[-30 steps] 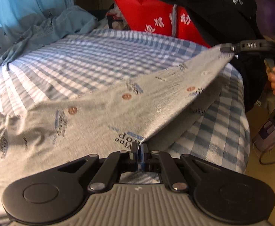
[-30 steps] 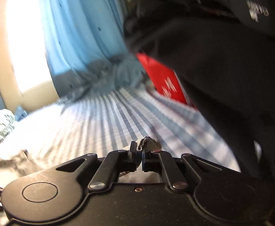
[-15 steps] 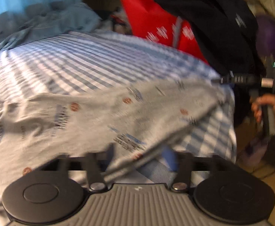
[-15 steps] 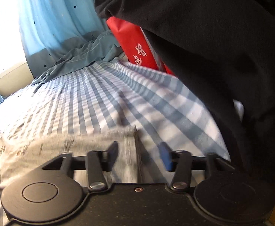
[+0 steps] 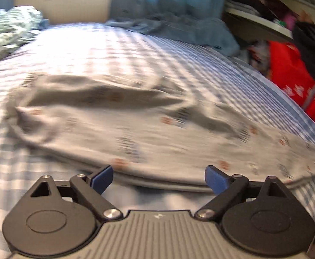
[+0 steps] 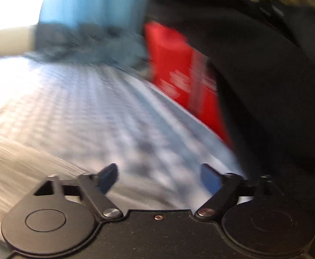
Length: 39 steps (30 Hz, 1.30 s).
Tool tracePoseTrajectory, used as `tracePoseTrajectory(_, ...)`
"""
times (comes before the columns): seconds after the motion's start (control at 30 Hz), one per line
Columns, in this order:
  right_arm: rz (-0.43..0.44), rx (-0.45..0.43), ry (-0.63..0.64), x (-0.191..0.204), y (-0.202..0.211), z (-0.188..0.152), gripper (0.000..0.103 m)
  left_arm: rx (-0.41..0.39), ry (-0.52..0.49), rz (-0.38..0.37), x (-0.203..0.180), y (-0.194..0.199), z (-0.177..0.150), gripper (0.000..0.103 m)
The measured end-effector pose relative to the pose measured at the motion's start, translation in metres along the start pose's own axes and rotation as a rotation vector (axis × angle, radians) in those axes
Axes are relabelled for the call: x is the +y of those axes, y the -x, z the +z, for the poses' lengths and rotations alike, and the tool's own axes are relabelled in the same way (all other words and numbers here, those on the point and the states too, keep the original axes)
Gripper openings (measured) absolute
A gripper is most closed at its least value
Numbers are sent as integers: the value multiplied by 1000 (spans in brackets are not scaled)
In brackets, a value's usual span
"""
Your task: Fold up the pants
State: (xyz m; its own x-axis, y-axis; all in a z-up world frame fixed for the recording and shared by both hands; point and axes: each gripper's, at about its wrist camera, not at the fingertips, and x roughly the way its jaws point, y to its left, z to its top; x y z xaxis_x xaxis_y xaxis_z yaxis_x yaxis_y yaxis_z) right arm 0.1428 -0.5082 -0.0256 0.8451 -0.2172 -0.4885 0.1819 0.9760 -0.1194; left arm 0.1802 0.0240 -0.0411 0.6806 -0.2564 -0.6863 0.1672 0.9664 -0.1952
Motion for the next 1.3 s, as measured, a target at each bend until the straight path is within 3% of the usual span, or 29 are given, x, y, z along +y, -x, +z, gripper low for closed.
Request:
tracePoseTrajectory(0.17, 497, 33, -21, 111, -45, 57, 102, -81, 122, 150, 71, 14, 24, 102)
tracePoseTrajectory(0.23, 646, 63, -36, 162, -66, 76, 102, -111, 189, 206, 103, 14, 34, 102)
tracePoseTrajectory(0.33, 802, 132, -27, 232, -97, 99, 102, -131, 284, 266, 146, 8, 48, 102)
tracePoseTrajectory(0.43, 866, 217, -67, 283, -126, 115, 97, -139, 330, 279, 170, -1, 58, 102)
tracePoseTrajectory(0.53, 870, 328, -141, 314, -158, 125, 84, -139, 310, 303, 177, -18, 63, 102)
tracePoseTrajectory(0.67, 785, 448, -177, 337, -189, 133, 41, -85, 346, 318, 191, -35, 55, 102)
tracePoseTrajectory(0.77, 782, 512, -210, 341, -203, 128, 26, -87, 332, 328, 198, -36, 48, 102)
tracePoseTrajectory(0.8, 793, 514, -226, 341, -204, 128, 11, -87, 318, 333, 199, -35, 47, 102)
tracePoseTrajectory(0.83, 799, 505, -233, 342, -204, 129, 5, -83, 309, 343, 200, -35, 47, 102)
tracePoseTrajectory(0.93, 764, 418, -214, 342, -196, 135, 2, -70, 297, 366, 202, -35, 47, 102)
tracePoseTrajectory(1.1, 656, 363, -170, 345, -203, 134, 0, -49, 268, 402, 197, -37, 49, 102)
tracePoseTrajectory(1.13, 654, 362, -178, 342, -204, 133, 5, -47, 273, 405, 195, -36, 50, 102)
tracePoseTrajectory(1.2, 661, 343, -184, 332, -195, 134, 29, -53, 273, 416, 188, -29, 54, 103)
tracePoseTrajectory(1.23, 655, 307, -158, 328, -183, 134, 37, -65, 260, 419, 182, -25, 56, 103)
tracePoseTrajectory(1.3, 620, 234, -70, 319, -151, 129, 63, -100, 219, 419, 164, -16, 59, 103)
